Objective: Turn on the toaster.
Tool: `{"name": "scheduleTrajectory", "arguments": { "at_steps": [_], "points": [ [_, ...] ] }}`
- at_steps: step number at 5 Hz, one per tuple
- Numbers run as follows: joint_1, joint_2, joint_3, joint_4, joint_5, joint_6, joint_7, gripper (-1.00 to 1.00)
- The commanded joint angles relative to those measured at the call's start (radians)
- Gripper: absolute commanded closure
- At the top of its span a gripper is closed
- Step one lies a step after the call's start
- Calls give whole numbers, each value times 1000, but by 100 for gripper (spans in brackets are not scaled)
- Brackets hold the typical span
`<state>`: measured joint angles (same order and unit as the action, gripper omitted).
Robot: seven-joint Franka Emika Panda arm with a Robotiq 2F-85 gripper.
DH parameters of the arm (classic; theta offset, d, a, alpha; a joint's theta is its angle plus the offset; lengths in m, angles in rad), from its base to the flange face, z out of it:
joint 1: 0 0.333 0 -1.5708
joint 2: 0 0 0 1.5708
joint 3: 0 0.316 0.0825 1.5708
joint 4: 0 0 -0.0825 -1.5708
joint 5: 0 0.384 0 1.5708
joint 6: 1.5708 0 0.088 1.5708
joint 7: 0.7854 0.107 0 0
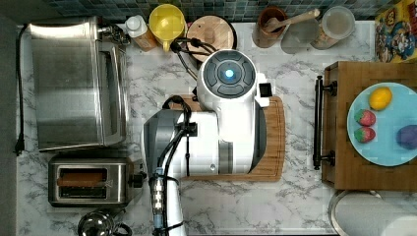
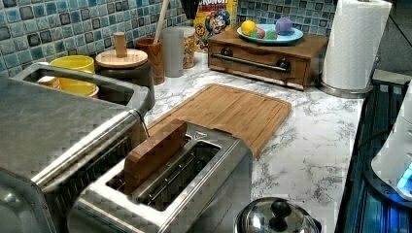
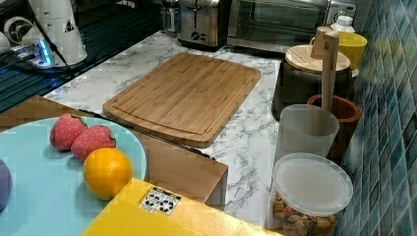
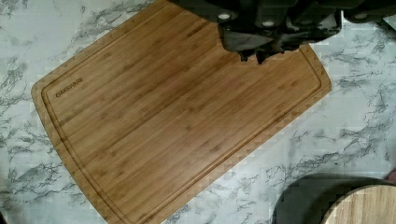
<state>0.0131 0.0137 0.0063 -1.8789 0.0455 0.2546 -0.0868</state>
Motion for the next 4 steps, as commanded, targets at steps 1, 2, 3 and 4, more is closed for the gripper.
{"name": "scheduleTrajectory", "arguments": {
  "at_steps": [1, 2, 3, 4],
  "points": [
    [21, -24, 22, -69, 4, 83, -36, 100],
    [55, -17, 54, -86, 12, 88, -91, 100],
    [87, -9, 75, -124, 64, 125, -130, 100],
    [105, -10, 107, -142, 81, 114, -175, 100]
  ]
}}
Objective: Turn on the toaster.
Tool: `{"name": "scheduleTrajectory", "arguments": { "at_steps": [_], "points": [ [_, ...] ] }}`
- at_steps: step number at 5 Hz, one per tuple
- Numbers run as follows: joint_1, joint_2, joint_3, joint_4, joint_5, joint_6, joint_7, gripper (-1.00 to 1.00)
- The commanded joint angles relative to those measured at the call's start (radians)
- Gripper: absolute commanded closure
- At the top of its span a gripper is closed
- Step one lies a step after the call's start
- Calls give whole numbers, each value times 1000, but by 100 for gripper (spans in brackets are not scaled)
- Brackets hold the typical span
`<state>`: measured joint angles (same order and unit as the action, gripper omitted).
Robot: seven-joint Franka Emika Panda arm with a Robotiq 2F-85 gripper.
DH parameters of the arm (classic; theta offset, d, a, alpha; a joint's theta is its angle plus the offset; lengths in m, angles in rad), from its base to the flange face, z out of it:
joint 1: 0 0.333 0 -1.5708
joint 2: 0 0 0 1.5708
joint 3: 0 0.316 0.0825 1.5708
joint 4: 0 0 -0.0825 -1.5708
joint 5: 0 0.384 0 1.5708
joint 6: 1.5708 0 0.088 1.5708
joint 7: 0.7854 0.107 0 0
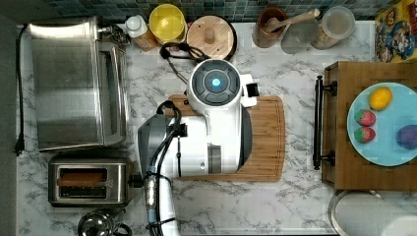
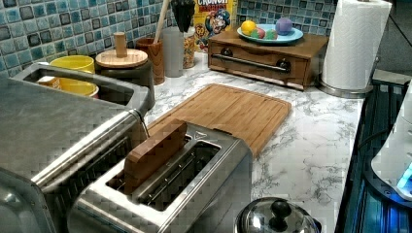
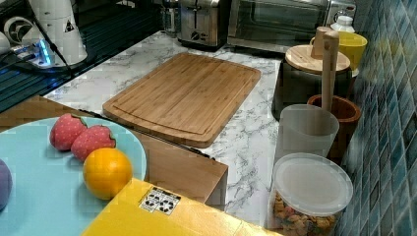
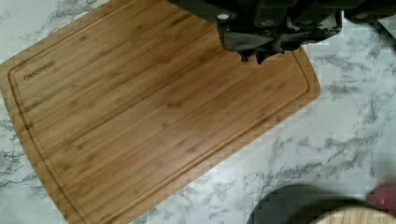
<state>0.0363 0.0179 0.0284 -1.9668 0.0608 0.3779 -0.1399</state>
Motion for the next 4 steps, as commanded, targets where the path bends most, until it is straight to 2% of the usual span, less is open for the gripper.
{"name": "scheduleTrajectory", "arguments": {
  "at_steps": [1, 3, 4],
  "points": [
    [113, -51, 104, -112, 77, 4, -161, 100],
    [111, -86, 173, -185, 133, -20, -239, 100],
    [141, -159, 186, -268, 151, 9, -289, 100]
  ]
}}
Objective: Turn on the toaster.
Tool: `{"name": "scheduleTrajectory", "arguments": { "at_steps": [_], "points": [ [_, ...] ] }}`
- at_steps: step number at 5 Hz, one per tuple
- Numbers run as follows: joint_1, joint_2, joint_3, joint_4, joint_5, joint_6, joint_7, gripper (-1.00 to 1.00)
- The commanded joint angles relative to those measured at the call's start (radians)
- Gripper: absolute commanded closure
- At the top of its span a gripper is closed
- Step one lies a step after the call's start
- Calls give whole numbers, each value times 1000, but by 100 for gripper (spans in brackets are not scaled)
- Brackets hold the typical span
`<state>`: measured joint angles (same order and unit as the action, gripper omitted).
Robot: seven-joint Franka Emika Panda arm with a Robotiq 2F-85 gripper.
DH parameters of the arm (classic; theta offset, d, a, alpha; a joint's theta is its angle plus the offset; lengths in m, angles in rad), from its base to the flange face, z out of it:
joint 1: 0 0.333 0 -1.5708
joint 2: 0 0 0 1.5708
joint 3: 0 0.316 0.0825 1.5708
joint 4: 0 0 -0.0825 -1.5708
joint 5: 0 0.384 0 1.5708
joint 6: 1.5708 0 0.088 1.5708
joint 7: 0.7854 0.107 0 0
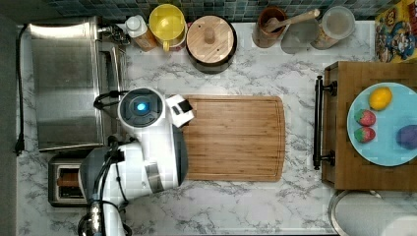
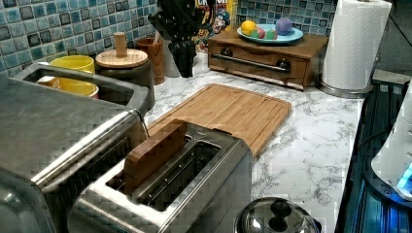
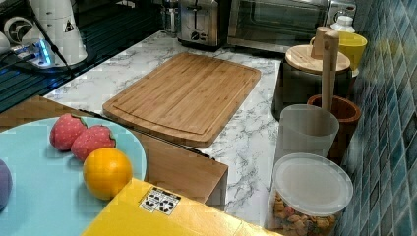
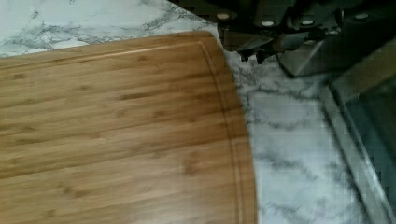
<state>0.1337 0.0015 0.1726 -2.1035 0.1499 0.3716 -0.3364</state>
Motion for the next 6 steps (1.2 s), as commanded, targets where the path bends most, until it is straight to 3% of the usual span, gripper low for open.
{"name": "scheduleTrajectory", "arguments": {
  "at_steps": [1, 5, 6],
  "points": [
    [49, -183, 64, -178, 91, 23, -136, 100],
    [139, -264, 125, -320, 214, 77, -278, 100],
    [139, -265, 140, -336, 137, 117, -179, 100]
  ]
}}
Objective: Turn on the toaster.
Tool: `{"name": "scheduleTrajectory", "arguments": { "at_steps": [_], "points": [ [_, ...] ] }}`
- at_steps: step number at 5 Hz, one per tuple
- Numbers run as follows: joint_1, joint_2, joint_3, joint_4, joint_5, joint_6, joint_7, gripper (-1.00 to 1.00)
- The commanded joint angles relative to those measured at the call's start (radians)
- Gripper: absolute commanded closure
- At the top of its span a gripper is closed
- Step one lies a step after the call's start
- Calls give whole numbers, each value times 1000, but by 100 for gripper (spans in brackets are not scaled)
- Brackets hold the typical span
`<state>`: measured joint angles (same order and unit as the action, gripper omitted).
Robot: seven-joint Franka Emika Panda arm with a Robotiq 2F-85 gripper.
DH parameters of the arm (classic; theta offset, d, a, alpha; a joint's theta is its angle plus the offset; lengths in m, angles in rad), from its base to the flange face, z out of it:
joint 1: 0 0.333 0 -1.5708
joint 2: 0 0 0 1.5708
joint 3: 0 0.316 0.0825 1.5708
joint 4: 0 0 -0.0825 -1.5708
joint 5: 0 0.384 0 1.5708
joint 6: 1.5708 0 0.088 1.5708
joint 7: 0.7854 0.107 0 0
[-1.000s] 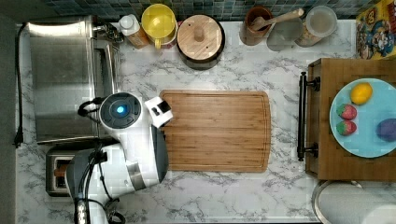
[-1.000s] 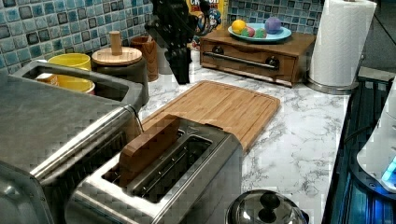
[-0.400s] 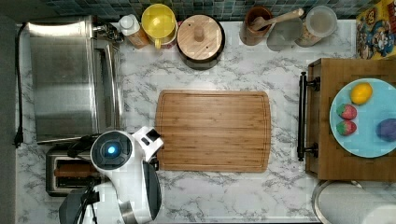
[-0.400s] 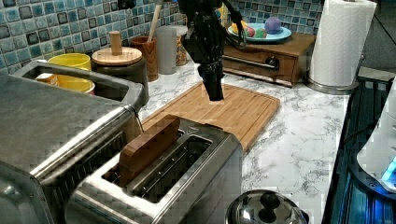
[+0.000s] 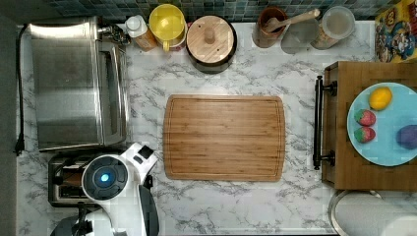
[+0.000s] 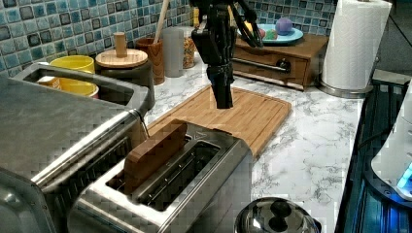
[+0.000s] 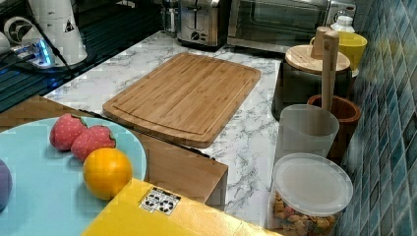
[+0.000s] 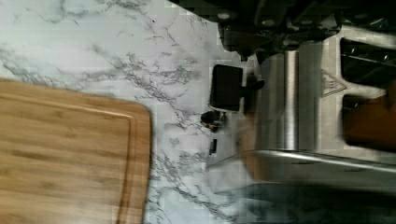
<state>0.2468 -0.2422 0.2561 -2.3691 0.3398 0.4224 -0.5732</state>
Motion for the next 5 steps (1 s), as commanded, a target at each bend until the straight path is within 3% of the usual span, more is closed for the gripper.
{"name": "scheduleTrajectory", "arguments": {
  "at_steps": [1, 2, 4, 5],
  "points": [
    [-58, -28, 122, -71, -73, 81, 124, 100],
    [-70, -30, 109, -79, -108, 93, 191, 100],
    [-84, 5, 94, -67, -80, 91, 188, 100],
    [-56, 53, 107, -52, -71, 104, 154, 100]
  ]
}}
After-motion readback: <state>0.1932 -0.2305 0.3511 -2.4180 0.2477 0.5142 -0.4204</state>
